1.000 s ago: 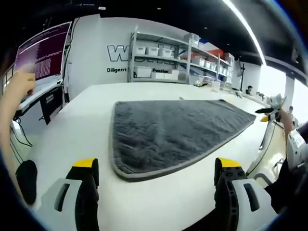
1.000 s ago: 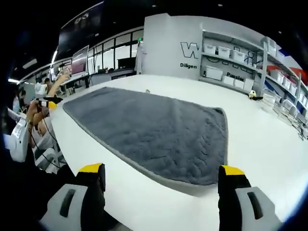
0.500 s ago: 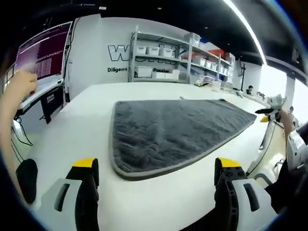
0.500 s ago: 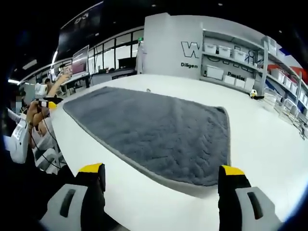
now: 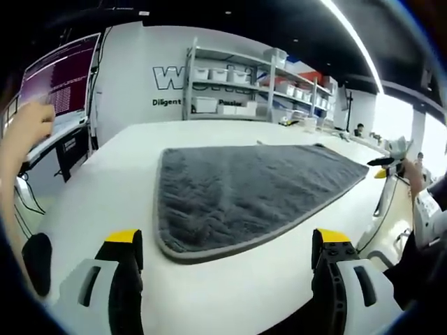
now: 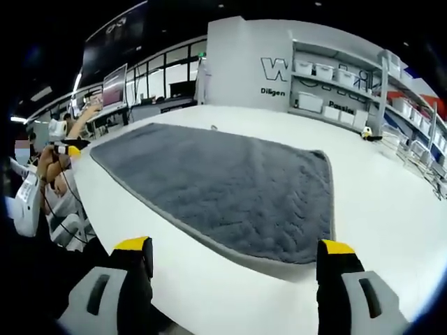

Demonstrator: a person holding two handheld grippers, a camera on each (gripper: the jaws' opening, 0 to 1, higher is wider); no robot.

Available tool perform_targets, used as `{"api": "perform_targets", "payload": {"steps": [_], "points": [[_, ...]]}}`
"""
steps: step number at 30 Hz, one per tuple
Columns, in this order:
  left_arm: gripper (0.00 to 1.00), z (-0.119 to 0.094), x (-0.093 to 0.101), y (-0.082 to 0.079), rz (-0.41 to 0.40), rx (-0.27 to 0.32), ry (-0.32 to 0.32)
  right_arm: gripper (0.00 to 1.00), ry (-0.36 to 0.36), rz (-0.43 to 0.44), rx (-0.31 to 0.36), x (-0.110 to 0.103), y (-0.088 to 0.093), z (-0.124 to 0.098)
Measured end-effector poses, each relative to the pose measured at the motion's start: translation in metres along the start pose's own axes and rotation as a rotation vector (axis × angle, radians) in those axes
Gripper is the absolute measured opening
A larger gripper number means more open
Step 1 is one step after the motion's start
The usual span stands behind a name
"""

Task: Open the folded towel by lifting each exposed corner and separating the folded layers until the towel lies flat within the target outline without major curled edges

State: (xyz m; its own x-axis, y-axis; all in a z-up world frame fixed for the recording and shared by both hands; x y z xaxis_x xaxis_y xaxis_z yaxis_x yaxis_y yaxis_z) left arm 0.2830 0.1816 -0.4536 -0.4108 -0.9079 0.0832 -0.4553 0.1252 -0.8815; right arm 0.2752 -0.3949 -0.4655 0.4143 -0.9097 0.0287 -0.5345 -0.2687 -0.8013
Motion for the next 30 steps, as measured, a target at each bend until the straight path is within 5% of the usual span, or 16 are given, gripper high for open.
{"api": "perform_targets", "payload": {"steps": [30], "points": [[0.99,-0.0040,-0.0057,-0.0003,-0.010,0.000,-0.008,0.99,-0.015,0.028,0.007,-0.0025,0.0002,0.0029]]}}
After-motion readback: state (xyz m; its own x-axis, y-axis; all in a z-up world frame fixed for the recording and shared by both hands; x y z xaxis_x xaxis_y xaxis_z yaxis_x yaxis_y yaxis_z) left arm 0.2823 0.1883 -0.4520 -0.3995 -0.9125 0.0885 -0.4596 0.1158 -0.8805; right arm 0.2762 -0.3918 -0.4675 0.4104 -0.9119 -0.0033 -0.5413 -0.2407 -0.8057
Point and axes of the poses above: the point that each gripper's makers call its tool centre point, and the gripper's own axes: z roughly forward along the fingers, x roughly to its right, y roughly out of its underside, the point moved 1 cm from there along -z, roughly backward along the fingers, and after that the axes turned 4 degrees about -x, right-handed, at the moved point
